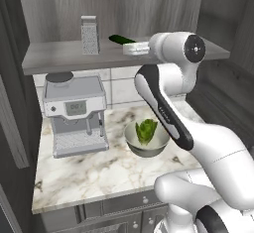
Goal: Pick the cheese from the fridge and the cheese grater from the cabinet and place them next to the salad bowl.
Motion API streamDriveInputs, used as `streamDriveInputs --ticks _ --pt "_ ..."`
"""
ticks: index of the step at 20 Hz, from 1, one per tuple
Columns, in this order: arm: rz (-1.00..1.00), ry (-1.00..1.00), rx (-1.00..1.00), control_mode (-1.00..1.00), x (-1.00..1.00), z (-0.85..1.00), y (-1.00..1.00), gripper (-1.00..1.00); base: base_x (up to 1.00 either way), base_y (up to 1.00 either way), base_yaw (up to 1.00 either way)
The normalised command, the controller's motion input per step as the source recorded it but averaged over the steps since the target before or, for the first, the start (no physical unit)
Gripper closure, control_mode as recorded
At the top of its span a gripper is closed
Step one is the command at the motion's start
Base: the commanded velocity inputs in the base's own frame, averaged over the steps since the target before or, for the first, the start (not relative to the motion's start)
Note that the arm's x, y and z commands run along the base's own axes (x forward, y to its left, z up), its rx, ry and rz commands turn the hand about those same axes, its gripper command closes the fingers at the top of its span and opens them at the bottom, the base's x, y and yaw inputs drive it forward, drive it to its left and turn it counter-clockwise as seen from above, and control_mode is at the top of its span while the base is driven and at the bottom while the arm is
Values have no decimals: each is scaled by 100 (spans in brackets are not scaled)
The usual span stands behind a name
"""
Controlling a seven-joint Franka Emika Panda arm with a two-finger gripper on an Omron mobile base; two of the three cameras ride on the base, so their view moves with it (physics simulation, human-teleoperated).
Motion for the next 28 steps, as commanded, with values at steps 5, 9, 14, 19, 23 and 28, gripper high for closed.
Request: streamDriveInputs --ticks 5,9,14,19,23,28 --pt "13 -8 2 -100 7 33 14 -100 0 0 0" --pt "9 2 0 -100 12 41 11 -100 0 0 0" --pt "4 16 0 -100 24 32 8 -100 0 0 0" --pt "3 23 -1 -100 5 9 12 -100 0 0 0" --pt "3 9 0 -100 8 -3 19 -100 0 0 0" --pt "7 1 0 -100 1 -14 20 -100 0 0 0"
